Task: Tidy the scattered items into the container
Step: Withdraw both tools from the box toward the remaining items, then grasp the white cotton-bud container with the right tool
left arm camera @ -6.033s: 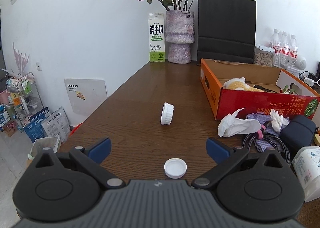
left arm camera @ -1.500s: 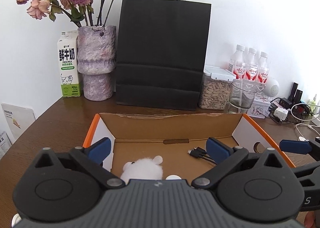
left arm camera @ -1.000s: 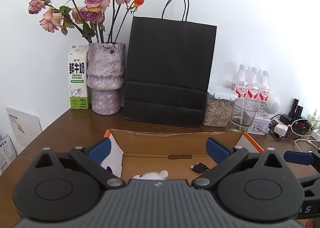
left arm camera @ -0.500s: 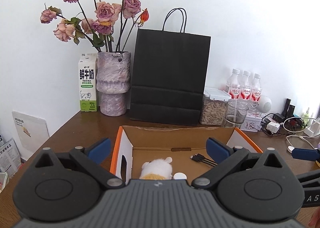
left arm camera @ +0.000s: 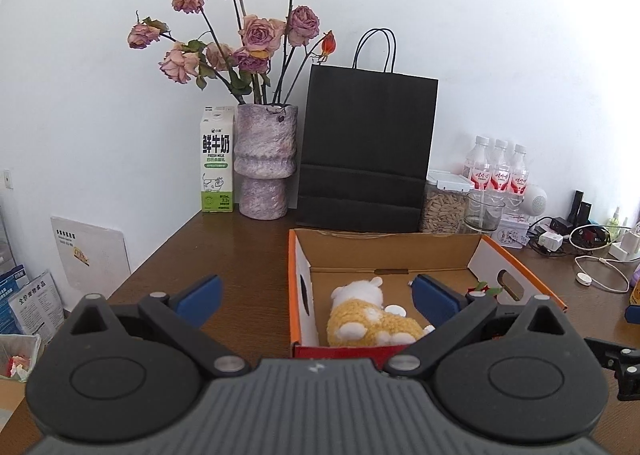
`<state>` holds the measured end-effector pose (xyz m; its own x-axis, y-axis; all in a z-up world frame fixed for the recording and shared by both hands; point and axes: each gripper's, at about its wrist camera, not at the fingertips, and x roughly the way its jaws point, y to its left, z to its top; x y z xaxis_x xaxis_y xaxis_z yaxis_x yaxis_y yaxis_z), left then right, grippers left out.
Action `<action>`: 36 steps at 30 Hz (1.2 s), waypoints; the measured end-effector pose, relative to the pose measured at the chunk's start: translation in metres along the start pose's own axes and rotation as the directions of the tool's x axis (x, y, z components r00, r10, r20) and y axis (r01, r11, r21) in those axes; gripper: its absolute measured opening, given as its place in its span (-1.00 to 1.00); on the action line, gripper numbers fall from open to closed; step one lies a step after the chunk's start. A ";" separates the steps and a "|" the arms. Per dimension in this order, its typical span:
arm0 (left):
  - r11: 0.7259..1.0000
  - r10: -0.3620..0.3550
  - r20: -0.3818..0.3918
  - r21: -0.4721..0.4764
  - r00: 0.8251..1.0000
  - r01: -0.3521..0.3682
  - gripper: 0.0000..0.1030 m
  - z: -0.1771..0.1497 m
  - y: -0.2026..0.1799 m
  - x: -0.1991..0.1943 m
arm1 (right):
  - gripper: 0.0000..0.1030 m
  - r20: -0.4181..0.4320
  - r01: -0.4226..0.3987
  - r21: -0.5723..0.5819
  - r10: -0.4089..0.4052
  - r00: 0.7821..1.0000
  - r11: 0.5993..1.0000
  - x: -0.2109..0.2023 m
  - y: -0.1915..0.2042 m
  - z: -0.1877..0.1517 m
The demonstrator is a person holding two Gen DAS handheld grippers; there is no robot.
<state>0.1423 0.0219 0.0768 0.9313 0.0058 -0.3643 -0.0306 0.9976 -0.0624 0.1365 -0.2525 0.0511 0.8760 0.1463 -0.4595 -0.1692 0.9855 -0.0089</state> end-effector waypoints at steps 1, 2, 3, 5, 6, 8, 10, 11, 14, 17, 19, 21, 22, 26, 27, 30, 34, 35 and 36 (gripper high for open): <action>1.000 0.005 -0.003 0.002 1.000 -0.005 1.00 -0.002 0.003 -0.003 | 1.00 -0.001 0.003 -0.001 -0.003 1.000 1.000 -0.003 0.000 -0.003; 1.000 0.011 -0.006 0.003 1.000 -0.011 1.00 -0.004 0.005 -0.005 | 1.00 -0.002 0.007 -0.002 -0.007 1.000 1.000 -0.007 -0.001 -0.007; 1.000 0.016 -0.008 0.003 1.000 -0.016 1.00 -0.007 0.008 -0.008 | 1.00 -0.003 0.012 -0.002 -0.012 1.000 1.000 -0.011 -0.002 -0.010; 1.000 0.025 -0.012 0.004 1.000 -0.025 1.00 -0.012 0.013 -0.013 | 1.00 -0.007 0.015 0.000 -0.015 1.000 1.000 -0.017 -0.003 -0.017; 1.000 0.030 -0.016 0.004 0.999 -0.030 1.00 -0.014 0.015 -0.016 | 1.00 -0.010 0.015 0.002 -0.015 1.000 1.000 -0.019 -0.004 -0.020; 0.999 0.038 -0.025 0.003 0.999 -0.038 1.00 -0.020 0.020 -0.020 | 1.00 -0.015 0.019 0.011 -0.019 1.000 1.000 -0.024 -0.007 -0.027; 0.999 0.044 -0.035 -0.002 0.998 -0.045 1.00 -0.028 0.025 -0.025 | 1.00 -0.022 0.023 0.023 -0.022 1.000 0.999 -0.028 -0.008 -0.033; 0.999 0.048 -0.040 -0.003 0.998 -0.048 1.00 -0.031 0.027 -0.028 | 1.00 -0.025 0.024 0.029 -0.023 0.999 0.999 -0.030 -0.009 -0.036; 0.998 0.068 -0.049 -0.008 0.996 -0.069 1.00 -0.043 0.033 -0.036 | 1.00 -0.035 0.027 0.043 -0.025 0.999 0.999 -0.035 -0.009 -0.044; 0.996 0.090 -0.057 -0.016 0.994 -0.091 1.00 -0.052 0.039 -0.043 | 1.00 -0.044 0.019 0.057 -0.017 0.999 0.998 -0.038 -0.009 -0.053; 0.994 0.102 -0.061 -0.031 0.993 -0.104 1.00 -0.056 0.044 -0.047 | 1.00 -0.053 0.008 0.070 -0.004 0.999 0.998 -0.039 -0.008 -0.059; 0.993 0.110 -0.067 -0.042 0.992 -0.113 1.00 -0.061 0.048 -0.051 | 1.00 -0.057 -0.005 0.077 0.010 0.998 0.997 -0.040 -0.004 -0.064; 0.992 0.115 -0.071 -0.044 0.991 -0.119 1.00 -0.063 0.050 -0.052 | 1.00 -0.057 -0.015 0.078 0.020 0.998 0.997 -0.041 -0.002 -0.066; 0.989 0.137 -0.085 -0.047 0.987 -0.141 1.00 -0.069 0.058 -0.055 | 1.00 -0.052 -0.069 0.055 0.072 0.996 0.996 -0.044 0.018 -0.066; 0.988 0.139 -0.087 -0.052 0.987 -0.144 1.00 -0.070 0.061 -0.056 | 1.00 -0.054 -0.083 0.048 0.086 0.995 0.995 -0.043 0.024 -0.065; 0.987 0.145 -0.090 -0.058 0.985 -0.151 1.00 -0.074 0.068 -0.060 | 1.00 -0.072 -0.127 0.025 0.128 0.989 0.992 -0.038 0.046 -0.066; 0.985 0.156 -0.095 -0.057 0.983 -0.162 1.00 -0.080 0.076 -0.063 | 1.00 -0.125 -0.149 0.000 0.148 0.981 0.989 -0.025 0.075 -0.070; 0.985 0.157 -0.097 -0.057 0.983 -0.163 1.00 -0.081 0.078 -0.064 | 1.00 -0.138 -0.150 -0.003 0.148 0.979 0.989 -0.021 0.080 -0.071; 0.985 0.157 -0.101 -0.058 0.982 -0.163 1.00 -0.083 0.079 -0.064 | 1.00 -0.150 -0.147 -0.005 0.145 0.978 0.989 -0.018 0.086 -0.072</action>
<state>0.0503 0.0947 0.0184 0.8736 0.1553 -0.4611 -0.2030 0.9776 -0.0555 0.0736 -0.1762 -0.0057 0.7642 0.2731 -0.5843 -0.2987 0.9528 0.0546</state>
